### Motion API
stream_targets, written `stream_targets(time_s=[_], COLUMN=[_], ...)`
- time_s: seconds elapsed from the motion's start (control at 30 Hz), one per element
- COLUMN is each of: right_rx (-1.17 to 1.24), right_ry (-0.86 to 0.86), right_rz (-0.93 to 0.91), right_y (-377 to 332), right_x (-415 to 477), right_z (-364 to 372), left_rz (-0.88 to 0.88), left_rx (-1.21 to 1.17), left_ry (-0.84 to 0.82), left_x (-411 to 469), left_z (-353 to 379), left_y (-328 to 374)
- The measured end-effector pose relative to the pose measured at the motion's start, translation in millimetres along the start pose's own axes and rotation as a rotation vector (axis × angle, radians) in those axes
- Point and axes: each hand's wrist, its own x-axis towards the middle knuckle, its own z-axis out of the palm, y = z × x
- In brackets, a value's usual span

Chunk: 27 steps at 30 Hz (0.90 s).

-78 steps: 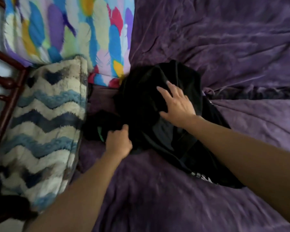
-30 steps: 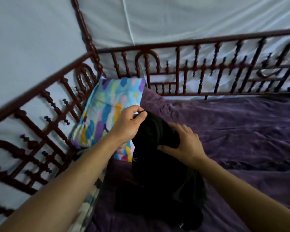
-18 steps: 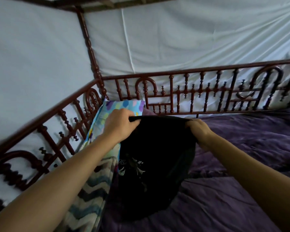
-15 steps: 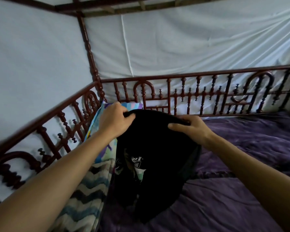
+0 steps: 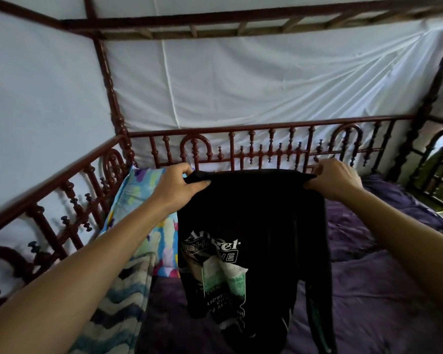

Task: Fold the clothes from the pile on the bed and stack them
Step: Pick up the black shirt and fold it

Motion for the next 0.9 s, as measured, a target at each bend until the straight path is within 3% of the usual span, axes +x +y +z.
stream_targets(time_s=[0.1, 0.2, 0.3, 0.4, 0.5, 0.57, 0.67, 0.73, 0.8, 0.9], right_rx=[0.075, 0.349, 0.276, -0.144, -0.255, -0.221, -0.127, -0.06, 0.033, 0.209], right_ry=[-0.038, -0.178, -0.143, -0.039, -0.042, 0.022, 0.227, 0.178, 0.152, 0.352], right_rz=[0.048, 0.111, -0.011, -0.224, -0.288, -0.325, -0.394, -0.405, -0.321, -0.099], right_y=[0.3, -2.0, 5.8, 23.1, 41.4, 45.7, 34.3, 23.8, 24.7, 46.0], right_x=[-0.6, -6.0, -13.5, -27.3, -40.2, -49.0, -58.1, -58.1, -51.1, -29.8], right_z=[-16.4, -17.5, -22.6, -38.9, -53.6, -59.2, -58.6, -51.3, -52.4, -75.2], left_rz=[0.055, -0.087, -0.156, 0.093, 0.285, 0.293, 0.191, 0.114, 0.119, 0.176], left_rx=[-0.078, -0.286, -0.412, -0.182, 0.049, 0.054, -0.002, -0.025, -0.034, 0.061], left_ry=[-0.099, -0.118, -0.099, -0.098, -0.154, -0.12, 0.127, 0.22, 0.2, 0.206], left_x=[-1.2, -0.9, -3.7, -2.4, 2.8, 6.1, 11.2, 11.0, 10.2, 11.2], left_z=[9.0, 27.5, 44.7, 45.6, 38.2, 35.8, 50.1, 67.3, 77.0, 68.7], left_y=[7.8, 12.0, 14.1, 15.0, 19.9, 24.7, 37.4, 46.5, 45.8, 30.7])
